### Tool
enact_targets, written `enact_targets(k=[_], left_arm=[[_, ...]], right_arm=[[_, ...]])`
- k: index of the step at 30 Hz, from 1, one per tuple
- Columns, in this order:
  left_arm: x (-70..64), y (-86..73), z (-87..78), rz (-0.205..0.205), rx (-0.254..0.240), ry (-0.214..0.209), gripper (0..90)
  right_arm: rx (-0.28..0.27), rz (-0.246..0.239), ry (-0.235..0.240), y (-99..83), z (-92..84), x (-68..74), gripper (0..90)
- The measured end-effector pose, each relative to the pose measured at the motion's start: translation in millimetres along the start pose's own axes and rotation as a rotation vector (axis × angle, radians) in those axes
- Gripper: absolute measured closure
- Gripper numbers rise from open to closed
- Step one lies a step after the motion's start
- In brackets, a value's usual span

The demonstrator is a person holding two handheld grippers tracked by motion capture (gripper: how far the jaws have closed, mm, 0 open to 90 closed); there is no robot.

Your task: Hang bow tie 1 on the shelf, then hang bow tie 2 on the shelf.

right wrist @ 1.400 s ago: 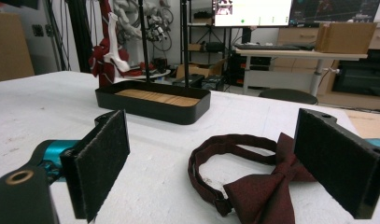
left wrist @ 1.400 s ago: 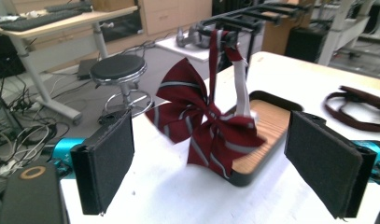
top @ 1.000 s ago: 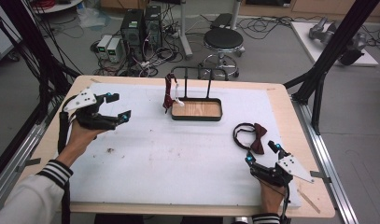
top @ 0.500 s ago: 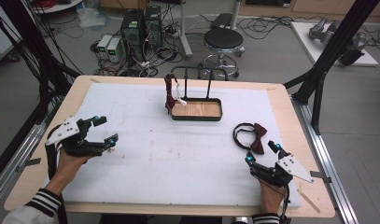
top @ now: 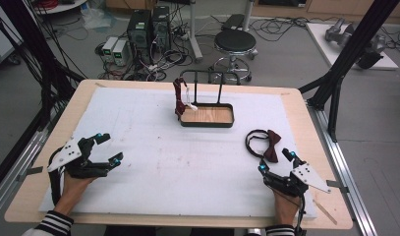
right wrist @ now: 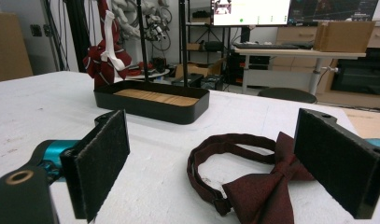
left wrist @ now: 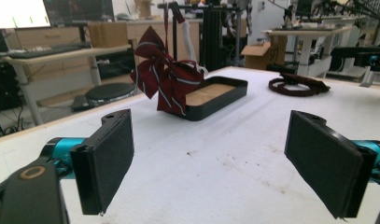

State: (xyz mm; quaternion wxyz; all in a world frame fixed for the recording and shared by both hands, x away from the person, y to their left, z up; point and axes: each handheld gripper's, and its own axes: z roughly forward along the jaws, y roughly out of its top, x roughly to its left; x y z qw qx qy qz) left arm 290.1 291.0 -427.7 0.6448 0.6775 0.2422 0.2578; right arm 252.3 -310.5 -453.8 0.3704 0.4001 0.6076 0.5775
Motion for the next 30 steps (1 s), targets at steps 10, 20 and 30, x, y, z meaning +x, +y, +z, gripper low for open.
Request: enact_targets(k=[10, 20, 30], left_arm=[[1.9, -4.1, -3.4, -0.016, -0.007, 0.022, 16.2], [4.6, -8.8, -4.8, -0.030, -0.007, 0.055, 16.2], [2.3, -13.2, -5.5, -0.037, -0.005, 0.073, 15.6]], right_arm=[[0.002, -0.004, -0.002, 0.1, 0.4, 0.1, 10.2], [0.006, 0.008, 0.001, 0.5, 0.5, -0.9, 10.2], [0.034, 0.024, 0.025, 4.2, 2.5, -6.1, 10.1]])
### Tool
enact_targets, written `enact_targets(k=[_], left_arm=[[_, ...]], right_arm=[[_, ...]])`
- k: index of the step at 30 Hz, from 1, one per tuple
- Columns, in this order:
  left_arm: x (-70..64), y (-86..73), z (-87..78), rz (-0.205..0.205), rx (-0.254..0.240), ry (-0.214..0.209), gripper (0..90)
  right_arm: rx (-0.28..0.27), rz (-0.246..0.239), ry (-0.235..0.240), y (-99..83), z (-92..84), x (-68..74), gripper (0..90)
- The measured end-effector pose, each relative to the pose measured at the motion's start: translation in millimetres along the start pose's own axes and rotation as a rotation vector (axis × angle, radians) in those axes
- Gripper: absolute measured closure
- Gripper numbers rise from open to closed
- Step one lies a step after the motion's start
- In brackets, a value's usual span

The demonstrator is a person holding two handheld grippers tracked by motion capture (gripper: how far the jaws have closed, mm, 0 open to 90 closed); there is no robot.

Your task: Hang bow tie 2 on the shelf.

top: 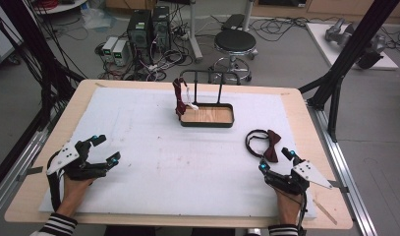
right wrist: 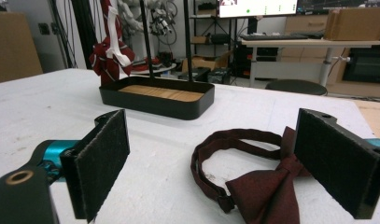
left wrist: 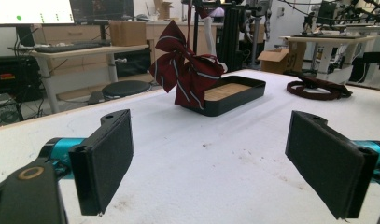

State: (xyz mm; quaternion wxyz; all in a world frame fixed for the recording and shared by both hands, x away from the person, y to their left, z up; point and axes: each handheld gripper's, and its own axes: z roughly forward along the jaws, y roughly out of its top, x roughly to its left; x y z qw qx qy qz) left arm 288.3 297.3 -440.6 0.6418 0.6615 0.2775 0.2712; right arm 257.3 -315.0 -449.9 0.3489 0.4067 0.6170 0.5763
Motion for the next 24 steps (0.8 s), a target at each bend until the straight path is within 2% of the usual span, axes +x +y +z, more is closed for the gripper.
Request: enact_targets(k=[4, 14, 19, 24], left_arm=[[-0.4, -1.8, 1.0, 0.002, 0.004, 0.005, 15.6], [-1.8, -6.5, 3.1, -0.002, 0.004, 0.005, 15.6], [-2.0, -8.3, 2.4, 0.003, 0.008, 0.013, 15.7], [-2.7, -11.3, 1.4, -0.001, 0.010, 0.025, 15.6]], right_arm=[[0.005, 0.019, 0.009, 7.8, -1.6, -1.5, 10.1], [0.051, 0.020, 0.000, 35.4, -4.9, -6.1, 10.2], [0.088, 0.025, -0.013, 46.7, -1.7, -7.3, 10.2], [0.163, 0.064, -0.047, 57.4, 4.9, -12.2, 10.2]])
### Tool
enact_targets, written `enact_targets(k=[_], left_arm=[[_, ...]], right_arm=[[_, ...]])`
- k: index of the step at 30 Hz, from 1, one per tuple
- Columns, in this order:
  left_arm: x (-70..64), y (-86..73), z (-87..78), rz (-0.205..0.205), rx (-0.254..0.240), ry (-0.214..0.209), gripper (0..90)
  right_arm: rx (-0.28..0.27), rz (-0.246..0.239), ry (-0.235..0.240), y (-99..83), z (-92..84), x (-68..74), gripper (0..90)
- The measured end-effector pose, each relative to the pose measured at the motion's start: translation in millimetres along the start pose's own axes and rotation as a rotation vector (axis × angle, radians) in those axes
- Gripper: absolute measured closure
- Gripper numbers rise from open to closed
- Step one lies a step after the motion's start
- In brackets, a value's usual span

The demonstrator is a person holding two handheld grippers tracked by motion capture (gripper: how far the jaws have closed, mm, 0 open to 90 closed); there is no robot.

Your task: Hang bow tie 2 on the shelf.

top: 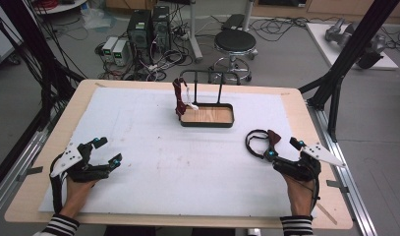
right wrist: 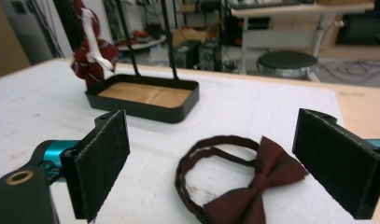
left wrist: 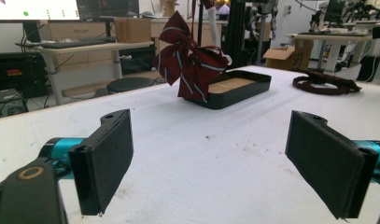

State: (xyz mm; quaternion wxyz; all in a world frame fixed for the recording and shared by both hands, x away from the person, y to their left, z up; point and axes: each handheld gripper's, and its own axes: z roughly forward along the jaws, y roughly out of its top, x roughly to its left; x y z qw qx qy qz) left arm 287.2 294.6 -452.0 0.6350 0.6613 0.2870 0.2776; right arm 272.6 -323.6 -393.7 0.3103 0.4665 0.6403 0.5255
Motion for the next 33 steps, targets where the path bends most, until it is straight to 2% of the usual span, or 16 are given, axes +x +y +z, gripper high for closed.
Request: enact_targets(k=[3, 4, 5, 7, 9, 15, 16, 19, 23, 33], left_arm=[[-0.2, -0.4, 0.0, 0.003, 0.002, 0.002, 15.6], [-0.2, -0.4, 0.0, 0.003, 0.002, 0.002, 15.6], [-0.3, -0.4, 0.0, 0.002, 0.000, 0.002, 15.6], [-0.3, -0.7, -0.2, 0.002, -0.004, 0.004, 15.7], [-0.5, -0.7, -0.5, 0.002, -0.004, 0.006, 15.6], [-0.6, -1.0, -0.5, 0.000, -0.010, 0.004, 15.7], [-0.6, -1.0, -0.5, 0.000, -0.010, 0.004, 15.7], [-0.6, -0.9, -0.6, 0.000, -0.009, 0.004, 15.7], [-0.5, -1.1, -0.6, -0.001, -0.011, 0.005, 15.7], [-0.4, -1.0, -0.7, -0.001, -0.010, 0.004, 15.8]], right_arm=[[0.057, -0.001, -0.026, 5.6, 2.8, -2.0, 10.2], [0.057, -0.001, -0.026, 5.6, 2.8, -2.0, 10.2], [0.095, 0.006, -0.041, 8.6, 5.5, -2.8, 10.2], [0.113, 0.005, -0.045, 10.0, 7.3, -3.4, 10.2], [0.157, 0.007, -0.062, 13.9, 13.2, -4.2, 10.2], [0.261, -0.016, -0.070, 22.8, 25.9, -6.3, 10.2], [0.273, -0.029, -0.070, 24.0, 27.8, -7.1, 10.2], [0.294, -0.028, -0.074, 25.7, 31.1, -8.0, 10.2], [0.356, -0.003, -0.083, 26.8, 38.3, -11.2, 10.2], [0.445, 0.020, -0.101, 20.7, 54.4, -18.2, 10.2]])
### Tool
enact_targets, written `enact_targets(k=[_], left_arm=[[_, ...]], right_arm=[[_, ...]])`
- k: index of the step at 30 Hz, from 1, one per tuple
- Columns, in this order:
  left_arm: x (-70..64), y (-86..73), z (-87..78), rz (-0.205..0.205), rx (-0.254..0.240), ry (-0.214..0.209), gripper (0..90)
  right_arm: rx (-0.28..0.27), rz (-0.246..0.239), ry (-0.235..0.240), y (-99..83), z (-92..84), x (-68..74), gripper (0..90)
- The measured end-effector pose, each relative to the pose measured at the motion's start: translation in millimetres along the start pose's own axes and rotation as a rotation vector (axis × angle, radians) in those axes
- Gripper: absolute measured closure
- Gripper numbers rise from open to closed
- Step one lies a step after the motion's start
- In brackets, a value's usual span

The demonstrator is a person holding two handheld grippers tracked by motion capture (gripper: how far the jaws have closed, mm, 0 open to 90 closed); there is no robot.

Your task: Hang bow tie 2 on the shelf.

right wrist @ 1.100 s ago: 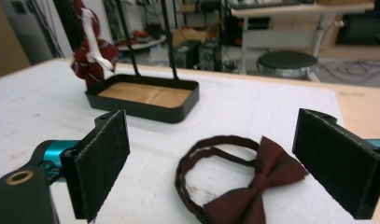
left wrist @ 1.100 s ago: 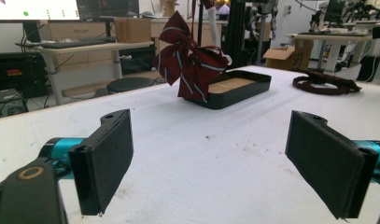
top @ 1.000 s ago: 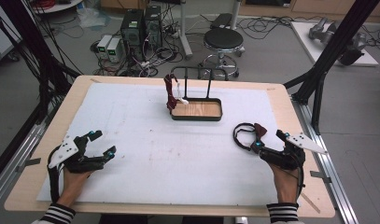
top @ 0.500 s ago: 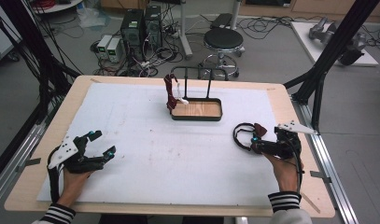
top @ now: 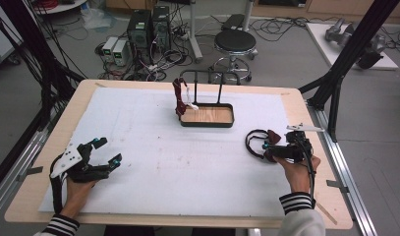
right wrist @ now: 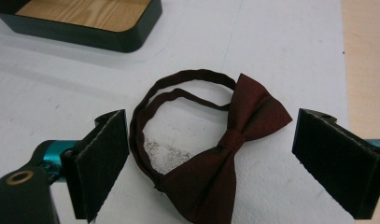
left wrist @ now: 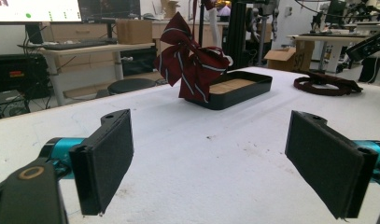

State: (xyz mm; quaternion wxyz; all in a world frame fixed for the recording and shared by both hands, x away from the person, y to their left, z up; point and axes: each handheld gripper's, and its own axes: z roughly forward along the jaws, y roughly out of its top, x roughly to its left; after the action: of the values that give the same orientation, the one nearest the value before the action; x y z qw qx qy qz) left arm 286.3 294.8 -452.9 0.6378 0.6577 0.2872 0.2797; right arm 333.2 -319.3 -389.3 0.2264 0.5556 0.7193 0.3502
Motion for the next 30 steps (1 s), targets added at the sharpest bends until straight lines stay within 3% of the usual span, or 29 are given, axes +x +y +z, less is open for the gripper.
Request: enact_targets(k=[11, 12, 30], left_arm=[[-0.1, 0.0, 0.1, 0.001, 0.000, 0.001, 16.0], [-0.2, -0.1, 0.2, 0.001, -0.001, 0.002, 16.0], [-0.2, -0.1, 0.2, 0.001, -0.002, 0.002, 16.1]], right_arm=[[0.094, 0.049, -0.032, 0.1, 13.0, -4.9, 14.7], [0.125, 0.063, -0.042, 1.0, 15.5, -4.7, 15.4], [0.225, 0.058, -0.053, 6.1, 30.9, -1.7, 24.6]])
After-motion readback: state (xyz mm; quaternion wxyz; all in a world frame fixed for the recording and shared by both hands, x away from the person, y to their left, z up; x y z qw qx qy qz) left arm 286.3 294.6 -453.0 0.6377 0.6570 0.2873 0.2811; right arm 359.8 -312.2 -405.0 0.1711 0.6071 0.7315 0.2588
